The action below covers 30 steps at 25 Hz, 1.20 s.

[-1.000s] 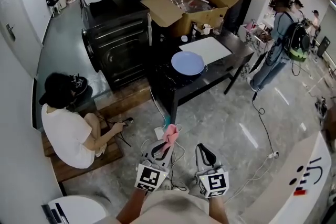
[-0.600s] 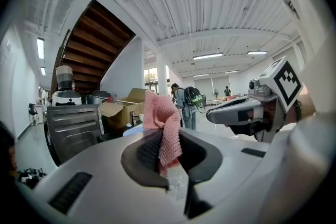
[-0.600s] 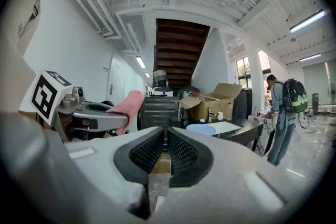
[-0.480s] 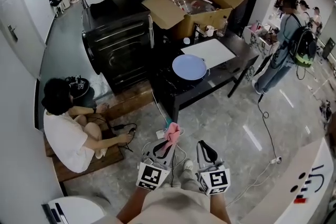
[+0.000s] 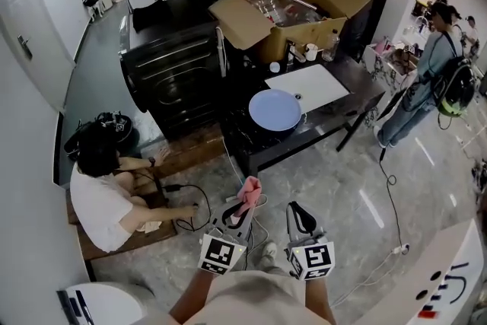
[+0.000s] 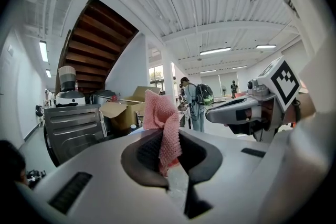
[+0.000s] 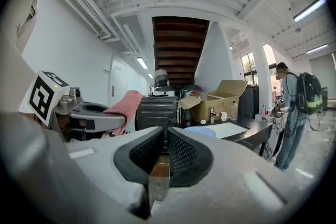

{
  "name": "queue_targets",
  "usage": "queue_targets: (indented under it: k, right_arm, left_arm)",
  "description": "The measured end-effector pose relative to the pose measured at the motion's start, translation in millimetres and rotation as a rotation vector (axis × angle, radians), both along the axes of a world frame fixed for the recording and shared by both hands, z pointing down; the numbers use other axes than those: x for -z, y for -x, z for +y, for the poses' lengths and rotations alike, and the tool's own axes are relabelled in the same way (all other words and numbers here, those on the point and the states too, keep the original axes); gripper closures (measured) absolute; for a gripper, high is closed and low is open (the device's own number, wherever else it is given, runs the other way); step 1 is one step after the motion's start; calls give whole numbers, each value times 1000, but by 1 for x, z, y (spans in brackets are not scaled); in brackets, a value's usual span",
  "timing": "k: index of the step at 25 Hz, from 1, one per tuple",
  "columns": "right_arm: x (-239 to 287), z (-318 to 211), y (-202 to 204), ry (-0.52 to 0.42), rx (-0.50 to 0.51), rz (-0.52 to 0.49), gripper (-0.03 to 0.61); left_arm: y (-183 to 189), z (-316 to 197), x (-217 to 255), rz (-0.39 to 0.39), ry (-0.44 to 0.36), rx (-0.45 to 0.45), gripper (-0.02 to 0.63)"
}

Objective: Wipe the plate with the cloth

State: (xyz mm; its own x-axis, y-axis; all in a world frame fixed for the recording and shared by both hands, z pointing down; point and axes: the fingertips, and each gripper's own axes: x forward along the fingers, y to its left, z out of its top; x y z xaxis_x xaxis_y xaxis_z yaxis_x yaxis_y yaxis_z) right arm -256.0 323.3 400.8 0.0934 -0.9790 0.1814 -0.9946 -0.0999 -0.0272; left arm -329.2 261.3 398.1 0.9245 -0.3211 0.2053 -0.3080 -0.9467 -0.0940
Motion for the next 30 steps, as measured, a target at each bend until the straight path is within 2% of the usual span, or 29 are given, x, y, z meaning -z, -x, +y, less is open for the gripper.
queue_targets:
  k: [16, 30]
  right_arm:
    - [-11, -42, -97, 15, 103, -47, 552]
    - [-22, -54, -147, 18, 127, -79, 552]
  left_arm:
    - [-95, -32, -9, -43, -3, 101, 580]
    - [-143, -39, -15, -68, -17, 121, 580]
